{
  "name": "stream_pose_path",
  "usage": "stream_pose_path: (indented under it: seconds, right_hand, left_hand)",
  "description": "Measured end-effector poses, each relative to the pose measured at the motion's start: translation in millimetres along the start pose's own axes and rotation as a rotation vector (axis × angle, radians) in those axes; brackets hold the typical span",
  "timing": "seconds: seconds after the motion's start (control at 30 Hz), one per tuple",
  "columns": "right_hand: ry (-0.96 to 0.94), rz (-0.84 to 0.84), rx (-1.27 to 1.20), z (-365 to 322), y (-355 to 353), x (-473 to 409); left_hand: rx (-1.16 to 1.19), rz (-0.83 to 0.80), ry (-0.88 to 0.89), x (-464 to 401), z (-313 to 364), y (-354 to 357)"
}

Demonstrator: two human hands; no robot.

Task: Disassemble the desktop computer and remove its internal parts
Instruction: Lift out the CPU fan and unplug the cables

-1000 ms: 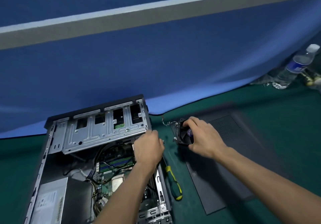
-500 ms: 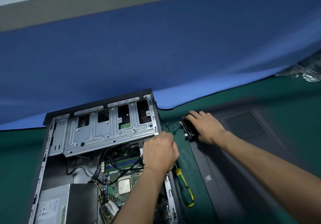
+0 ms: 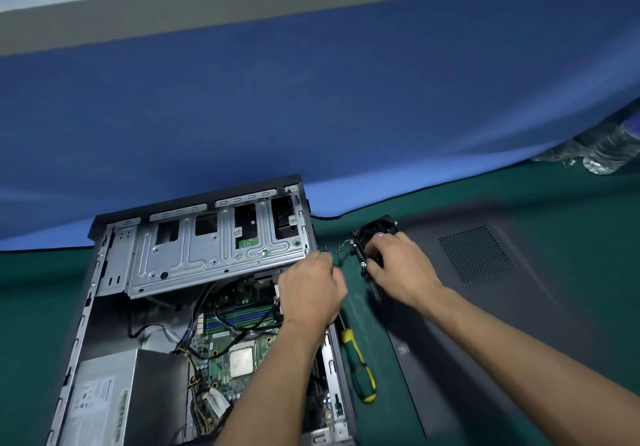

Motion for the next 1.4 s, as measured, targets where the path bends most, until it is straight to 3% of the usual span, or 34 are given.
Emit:
stream_pose_path:
  seconds: [0.17, 0.3, 0.4, 0.47, 0.57, 0.63, 0.7, 1.0, 1.3, 1.4]
  right_hand:
    - [0.079, 0.072, -0.262, -39, 4, 16]
    - [0.143, 0.084, -0.394, -65, 16, 16]
    - [0.201, 0.090, -0.414, -82, 26, 9]
    - [0.272, 0.061, -0.412, -86, 35, 4]
    - [0.387, 0.001, -0.403, -82, 49, 0]
    - [0.450, 0.018, -0.387, -77, 52, 0]
    - [0.476, 0.056, -0.348, -75, 52, 1]
    - [0.467, 0.140, -0.224, -77, 46, 0]
    - [0.491, 0.167, -0.265, -73, 48, 2]
    - [0.491, 0.179, -0.271, -72, 49, 1]
  left_hand:
    - [0.220, 0.028, -0.162, 12, -17, -3]
    - [0.331, 0.065, -0.238, 29, -41, -12]
    - [0.407, 0.118, -0.396, 34, -70, -24]
    - [0.450, 0.048, -0.534, 32, -90, -20]
    - [0.520, -0.266, -0.701, 29, -106, 3]
    - [0.590, -0.415, -0.724, 28, -105, 11]
    - [0.663, -0.462, -0.720, 22, -101, 13]
    - [0.963, -0.299, -0.764, 24, -107, 22]
    - [1.259, -0.463, -0.964, 36, -94, 36]
    - [1.175, -0.543, -0.921, 27, -93, 34]
Point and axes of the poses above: each hand's wrist, its own x-axis away from the middle knuckle, its own y-axis out of the palm, z = x × y, the point moved 8 cm from there along -x, towards the middle knuckle, and after that the axes turned 8 degrees about -y, right-handed, at the moved point
